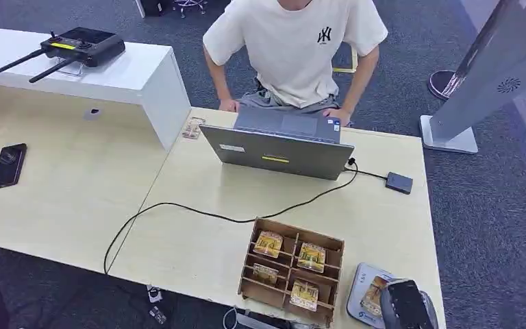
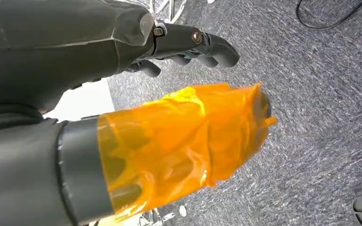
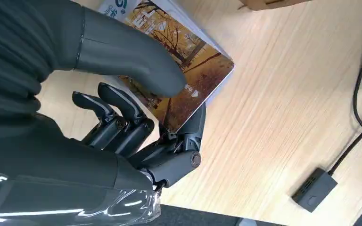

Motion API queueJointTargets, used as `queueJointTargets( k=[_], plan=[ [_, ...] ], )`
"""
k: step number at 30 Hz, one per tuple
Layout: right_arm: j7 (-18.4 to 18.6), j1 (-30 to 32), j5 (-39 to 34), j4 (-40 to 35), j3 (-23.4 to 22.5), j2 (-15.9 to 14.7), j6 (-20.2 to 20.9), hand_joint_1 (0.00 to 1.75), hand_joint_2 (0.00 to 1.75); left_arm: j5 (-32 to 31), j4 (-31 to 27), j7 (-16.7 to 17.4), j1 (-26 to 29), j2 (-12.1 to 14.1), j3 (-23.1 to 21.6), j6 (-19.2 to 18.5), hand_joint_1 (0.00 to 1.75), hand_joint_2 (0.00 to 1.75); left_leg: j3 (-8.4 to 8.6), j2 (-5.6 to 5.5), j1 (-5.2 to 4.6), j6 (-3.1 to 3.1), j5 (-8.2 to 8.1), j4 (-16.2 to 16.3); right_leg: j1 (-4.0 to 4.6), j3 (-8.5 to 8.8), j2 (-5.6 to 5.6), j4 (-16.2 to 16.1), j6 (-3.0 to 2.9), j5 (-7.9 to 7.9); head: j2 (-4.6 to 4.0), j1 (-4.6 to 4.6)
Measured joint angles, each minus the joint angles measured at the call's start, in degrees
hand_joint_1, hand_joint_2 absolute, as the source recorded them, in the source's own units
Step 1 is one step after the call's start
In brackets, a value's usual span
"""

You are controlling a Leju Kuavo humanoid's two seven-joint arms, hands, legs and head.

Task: Pass the card to the sensor for recognition and then transmit it.

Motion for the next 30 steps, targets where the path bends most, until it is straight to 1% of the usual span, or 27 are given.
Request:
queueJointTargets(
  k=[13, 30],
  plan=[
    [1.2, -0.5, 3.7, 0.2, 0.0, 0.0, 0.9, 1.75, 1.75, -0.1, 0.0, 0.0, 0.0, 0.0, 1.2, 0.0, 0.0, 0.0, 0.0, 0.0, 0.0, 0.0, 0.0, 0.0, 0.0, 0.0, 0.0, 0.0, 0.0, 0.0, 0.0, 0.0],
    [1.9, -0.7, 5.2, 0.4, 0.0, 0.0, 0.9, 1.75, 1.75, -0.7, 0.0, 0.5, 0.1, 0.0, 2.6, -0.5, 0.0, 0.0, 0.0, 0.0, 0.0, 0.0, 0.0, 0.0, 0.0, 0.0, 0.0, 0.0, 0.0, 0.0, 0.0, 0.0]
  ],
)
